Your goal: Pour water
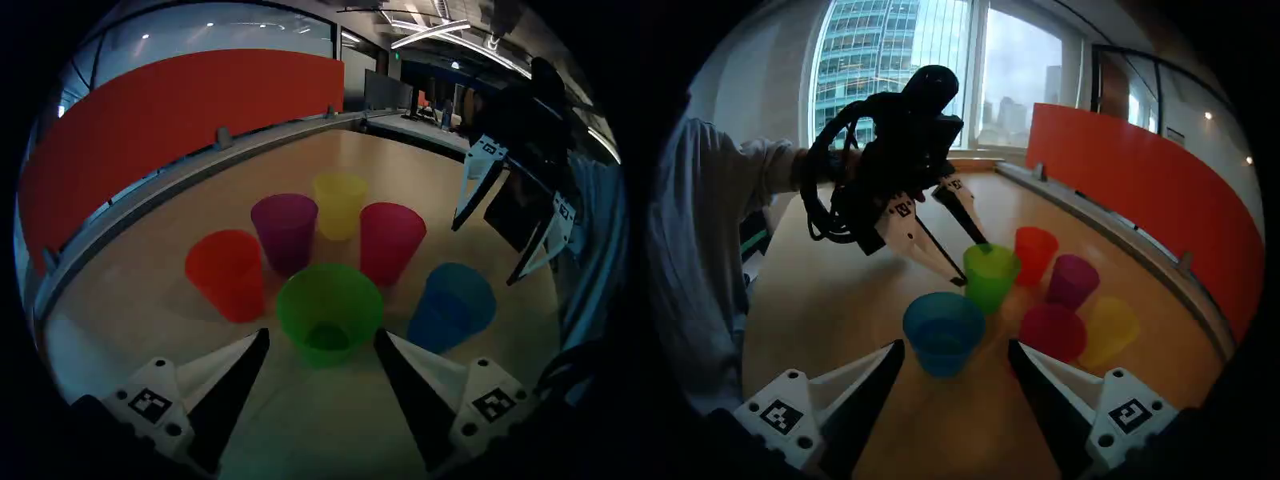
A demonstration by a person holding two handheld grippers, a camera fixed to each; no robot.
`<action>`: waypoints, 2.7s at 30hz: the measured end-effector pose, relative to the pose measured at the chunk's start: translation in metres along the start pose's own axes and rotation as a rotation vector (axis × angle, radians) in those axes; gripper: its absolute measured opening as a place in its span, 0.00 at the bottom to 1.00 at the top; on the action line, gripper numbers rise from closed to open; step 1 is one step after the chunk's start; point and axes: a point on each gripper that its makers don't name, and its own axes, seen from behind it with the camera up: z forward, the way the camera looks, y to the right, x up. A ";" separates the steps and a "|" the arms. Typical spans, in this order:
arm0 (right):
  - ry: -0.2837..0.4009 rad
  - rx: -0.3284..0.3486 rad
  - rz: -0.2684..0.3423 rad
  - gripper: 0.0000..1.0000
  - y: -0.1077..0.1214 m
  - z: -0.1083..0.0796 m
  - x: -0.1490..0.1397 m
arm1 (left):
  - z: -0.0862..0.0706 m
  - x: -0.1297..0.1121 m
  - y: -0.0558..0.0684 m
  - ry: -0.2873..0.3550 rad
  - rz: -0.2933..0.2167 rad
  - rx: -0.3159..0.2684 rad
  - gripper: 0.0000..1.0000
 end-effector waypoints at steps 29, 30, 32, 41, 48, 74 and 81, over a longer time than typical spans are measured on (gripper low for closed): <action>0.004 -0.011 0.012 1.00 0.009 -0.004 -0.004 | 0.020 0.016 0.001 0.020 -0.016 0.005 0.89; 0.004 -0.011 0.012 1.00 0.009 -0.004 -0.004 | 0.020 0.016 0.001 0.021 -0.015 0.008 0.89; 0.005 -0.010 0.011 1.00 0.009 -0.004 -0.004 | 0.020 0.016 0.001 0.021 -0.015 0.008 0.89; 0.006 -0.005 0.011 1.00 0.008 0.000 -0.003 | 0.012 0.019 0.001 0.039 -0.016 0.011 0.89; 0.003 0.006 0.011 1.00 0.003 0.006 -0.003 | -0.005 0.031 -0.002 0.084 -0.023 0.025 0.89; -0.036 0.030 -0.006 1.00 -0.010 0.046 -0.015 | -0.063 0.067 -0.024 0.228 -0.011 0.108 0.89; -0.033 0.029 -0.007 1.00 -0.013 0.054 -0.012 | -0.077 0.079 -0.030 0.272 -0.013 0.129 0.89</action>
